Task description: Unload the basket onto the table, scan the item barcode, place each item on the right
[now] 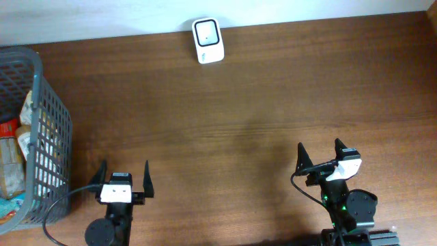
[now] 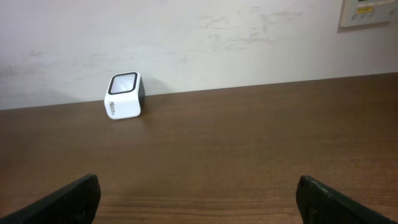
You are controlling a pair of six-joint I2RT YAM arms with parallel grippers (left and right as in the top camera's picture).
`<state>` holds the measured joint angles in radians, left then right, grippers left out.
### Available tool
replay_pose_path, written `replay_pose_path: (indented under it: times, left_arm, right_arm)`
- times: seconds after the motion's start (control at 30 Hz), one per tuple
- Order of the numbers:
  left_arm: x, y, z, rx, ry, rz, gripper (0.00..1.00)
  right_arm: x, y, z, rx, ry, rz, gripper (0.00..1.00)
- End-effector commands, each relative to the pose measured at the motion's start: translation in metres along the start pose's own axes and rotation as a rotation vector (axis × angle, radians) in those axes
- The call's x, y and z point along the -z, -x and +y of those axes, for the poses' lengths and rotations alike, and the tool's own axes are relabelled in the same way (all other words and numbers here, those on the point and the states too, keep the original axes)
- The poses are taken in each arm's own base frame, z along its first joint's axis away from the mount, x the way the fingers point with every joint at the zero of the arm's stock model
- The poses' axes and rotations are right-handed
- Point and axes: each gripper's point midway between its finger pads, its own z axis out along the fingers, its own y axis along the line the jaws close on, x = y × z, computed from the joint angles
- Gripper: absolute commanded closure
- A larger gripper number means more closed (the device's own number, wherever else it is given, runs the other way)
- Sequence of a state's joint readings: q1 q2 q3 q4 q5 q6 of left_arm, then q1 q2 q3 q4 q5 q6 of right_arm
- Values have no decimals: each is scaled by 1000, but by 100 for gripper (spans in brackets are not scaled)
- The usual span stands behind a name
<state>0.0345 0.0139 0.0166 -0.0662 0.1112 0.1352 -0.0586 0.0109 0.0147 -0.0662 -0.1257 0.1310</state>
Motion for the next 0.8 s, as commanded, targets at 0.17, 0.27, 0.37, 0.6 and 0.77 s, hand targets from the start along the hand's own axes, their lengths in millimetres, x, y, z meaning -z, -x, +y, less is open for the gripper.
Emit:
replay_pose_path:
  times: [0.17, 0.27, 0.37, 0.6, 0.77]
  left_arm:
    - [8, 35, -17, 80, -115, -45, 1]
    - [10, 53, -15, 86, -120, -4, 1]
    - [8, 93, -9, 98, -127, 68, 1]
    - [-21, 129, -1, 146, -152, 358, 1]
    - [-29, 133, 0, 143, -150, 338, 1]
  right_arm:
    - [0, -3, -1, -1, 1, 5, 1]
    - [0, -3, -1, -1, 1, 5, 1]
    - [0, -3, -1, -1, 1, 5, 1]
    - [0, -3, -1, -1, 2, 5, 1]
    - [0, -3, -1, -1, 1, 5, 1]
